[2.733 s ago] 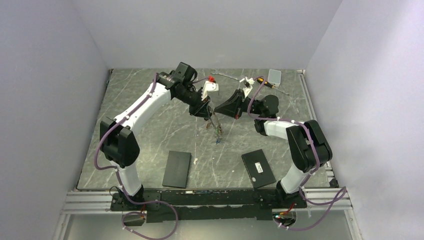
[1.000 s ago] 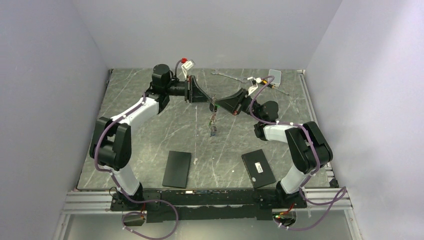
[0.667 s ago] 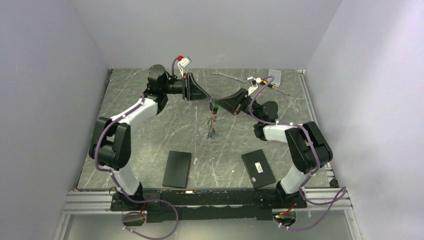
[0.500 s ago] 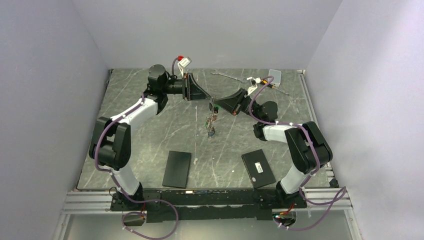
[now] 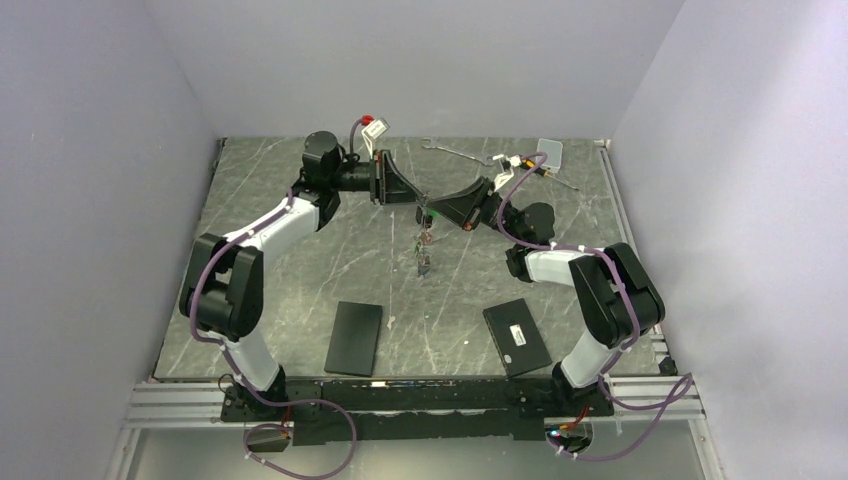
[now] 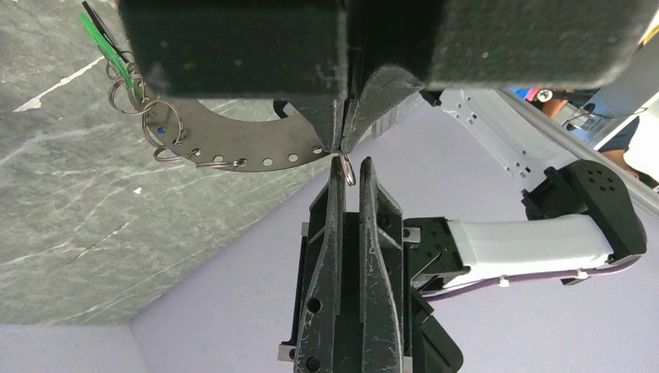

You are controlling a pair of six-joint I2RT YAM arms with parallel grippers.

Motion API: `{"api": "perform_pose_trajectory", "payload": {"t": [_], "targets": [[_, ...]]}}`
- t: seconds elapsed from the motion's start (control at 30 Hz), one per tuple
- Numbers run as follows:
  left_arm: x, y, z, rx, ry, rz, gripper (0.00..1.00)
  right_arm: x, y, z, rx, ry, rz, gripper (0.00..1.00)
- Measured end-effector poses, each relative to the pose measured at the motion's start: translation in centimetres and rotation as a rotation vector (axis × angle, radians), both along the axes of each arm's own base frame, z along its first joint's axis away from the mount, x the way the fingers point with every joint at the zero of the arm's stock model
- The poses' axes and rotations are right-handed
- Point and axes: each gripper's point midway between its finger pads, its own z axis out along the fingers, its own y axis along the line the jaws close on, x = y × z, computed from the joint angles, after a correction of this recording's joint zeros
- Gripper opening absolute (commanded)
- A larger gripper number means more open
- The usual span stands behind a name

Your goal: Remove the keys from the keyring

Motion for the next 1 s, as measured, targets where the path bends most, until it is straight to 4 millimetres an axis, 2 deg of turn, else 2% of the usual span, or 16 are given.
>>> {"api": "perform_pose_trajectory", "payload": {"t": [0.37,0.83,0.9,1.0], "targets": [[-0.1,-0.1,-0.3,-0.012,-0.011,0.003,0.11,0.0,0.0,0.0,0.002,0.002,-0.003,0.00],[-0.3,-0.6,-0.9,0.003,-0.001,0.008,0.18,0.2,-0.3,-0.4,0.009,0.014,-0.029,0.00],[-0.3,-0.6,-0.9,0.004,0.000,0.009,0.14,0.3,-0.3,-0.4,0.010,0.016,-0.032,0.00],[-0.2,-0.7,-1.0,0.005,0.001,0.010,0.02,0.3,-0.4,-0.5,0.012,0.017,-0.039,0.00]]}}
